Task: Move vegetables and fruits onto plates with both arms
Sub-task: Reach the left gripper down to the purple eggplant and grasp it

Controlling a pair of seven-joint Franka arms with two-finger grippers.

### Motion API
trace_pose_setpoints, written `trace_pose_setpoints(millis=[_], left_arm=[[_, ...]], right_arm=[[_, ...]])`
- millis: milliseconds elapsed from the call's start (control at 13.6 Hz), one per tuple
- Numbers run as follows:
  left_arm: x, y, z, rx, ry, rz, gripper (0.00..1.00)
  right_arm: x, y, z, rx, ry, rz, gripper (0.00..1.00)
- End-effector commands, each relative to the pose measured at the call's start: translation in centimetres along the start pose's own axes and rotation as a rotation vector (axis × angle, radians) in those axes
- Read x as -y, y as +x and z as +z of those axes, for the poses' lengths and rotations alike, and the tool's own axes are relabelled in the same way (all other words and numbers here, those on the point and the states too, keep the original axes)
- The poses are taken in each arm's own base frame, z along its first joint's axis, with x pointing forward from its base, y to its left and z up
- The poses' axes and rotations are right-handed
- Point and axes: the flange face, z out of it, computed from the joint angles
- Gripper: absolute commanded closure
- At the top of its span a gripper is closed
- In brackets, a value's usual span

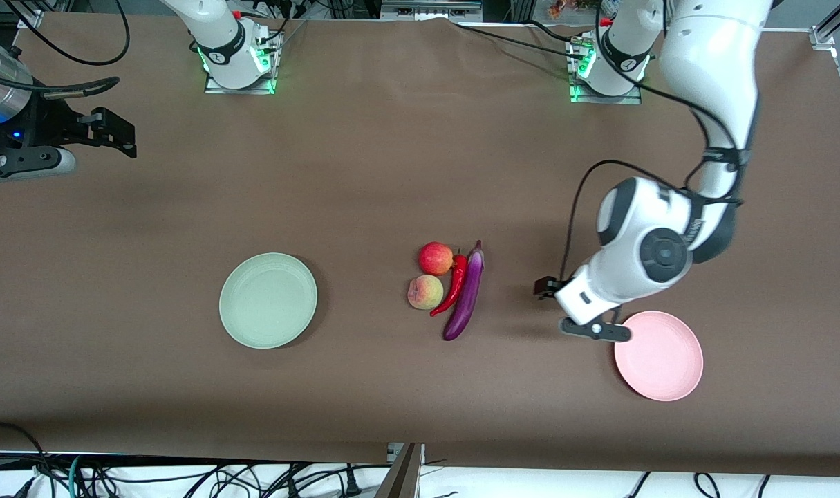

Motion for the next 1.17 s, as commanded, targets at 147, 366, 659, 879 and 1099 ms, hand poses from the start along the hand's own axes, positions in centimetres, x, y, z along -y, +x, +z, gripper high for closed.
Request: trace_pose_setpoints(millis=[147, 366, 659, 879, 1099], left_arm=[[-4.6, 0.4, 4.8, -0.063, -0.02, -0.017, 0.0], [-6.2, 0.1, 7.1, -0.081, -0.024, -0.003, 0.0], [-8.7, -0.6, 9.1, -0.091, -0.029, 0.019, 0.0], [-9.7, -1.0, 9.5, -0.086, -0.031, 0.029, 0.0], [-10.9, -1.2, 10.7, -0.079, -0.03, 0.038, 0.0]], right_arm=[[0.4, -0.2, -0.6, -0.012, 0.016, 0.001, 0.0], [0.6, -0.3, -0.5, -0.006, 0.016, -0.004, 0.0], [0.9, 0.3, -0.5, -0.032, 0.012, -0.014, 0.0], [0.9, 0.5, -0.7, -0.055, 0.012, -0.016, 0.0], [0.9, 0.6, -0.6, -0.053, 0.013, -0.016, 0.0]])
